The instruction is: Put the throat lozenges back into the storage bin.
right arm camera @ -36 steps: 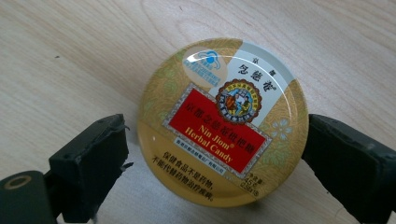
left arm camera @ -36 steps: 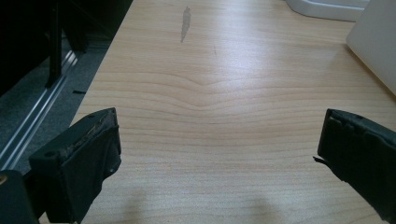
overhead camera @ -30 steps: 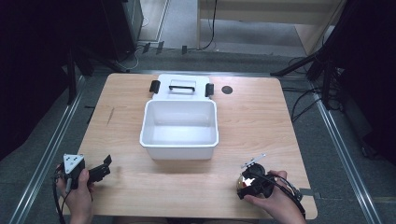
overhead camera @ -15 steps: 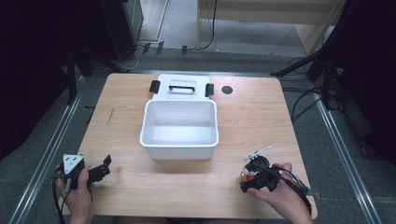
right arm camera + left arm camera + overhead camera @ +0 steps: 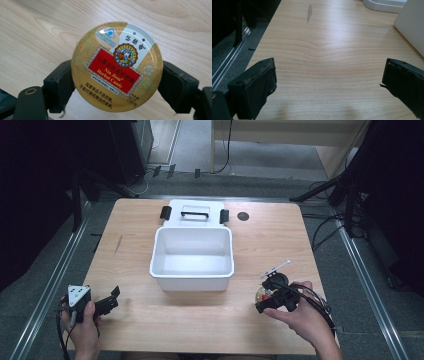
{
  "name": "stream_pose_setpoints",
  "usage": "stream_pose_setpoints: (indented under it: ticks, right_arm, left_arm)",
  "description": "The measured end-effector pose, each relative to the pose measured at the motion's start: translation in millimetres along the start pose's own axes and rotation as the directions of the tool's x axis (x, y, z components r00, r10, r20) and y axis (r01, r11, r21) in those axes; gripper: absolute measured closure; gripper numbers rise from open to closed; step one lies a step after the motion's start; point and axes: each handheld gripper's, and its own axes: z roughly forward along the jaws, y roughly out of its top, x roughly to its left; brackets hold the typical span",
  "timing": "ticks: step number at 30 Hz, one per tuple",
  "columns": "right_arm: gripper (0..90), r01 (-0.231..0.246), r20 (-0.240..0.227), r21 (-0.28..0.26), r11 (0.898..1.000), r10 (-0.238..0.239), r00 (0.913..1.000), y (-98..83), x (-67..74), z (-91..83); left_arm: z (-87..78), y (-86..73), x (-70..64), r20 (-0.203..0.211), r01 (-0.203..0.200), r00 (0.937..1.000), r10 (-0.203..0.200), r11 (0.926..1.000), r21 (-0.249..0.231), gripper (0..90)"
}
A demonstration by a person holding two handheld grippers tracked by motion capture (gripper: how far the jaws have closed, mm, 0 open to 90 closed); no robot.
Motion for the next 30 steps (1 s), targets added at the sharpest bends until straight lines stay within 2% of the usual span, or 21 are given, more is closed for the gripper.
stream_pose_setpoints:
  ticks: [9,30]
  right_arm:
    - [20.3,0.001,-0.018,0.01,1.0,-0.001,0.9998,18.5,-2.7,-3.1]
    - [20.2,0.018,-0.012,0.031,0.999,-0.017,0.9998,63.6,-9.3,-5.6]
  left_arm:
    - [0.1,-0.1,0.1,0.001,0.0,1.0,0.0,1.0,-0.002,0.0]
    - [0.2,0.1,0.5,0.002,0.003,1.0,-0.003,1.0,0.0,0.0]
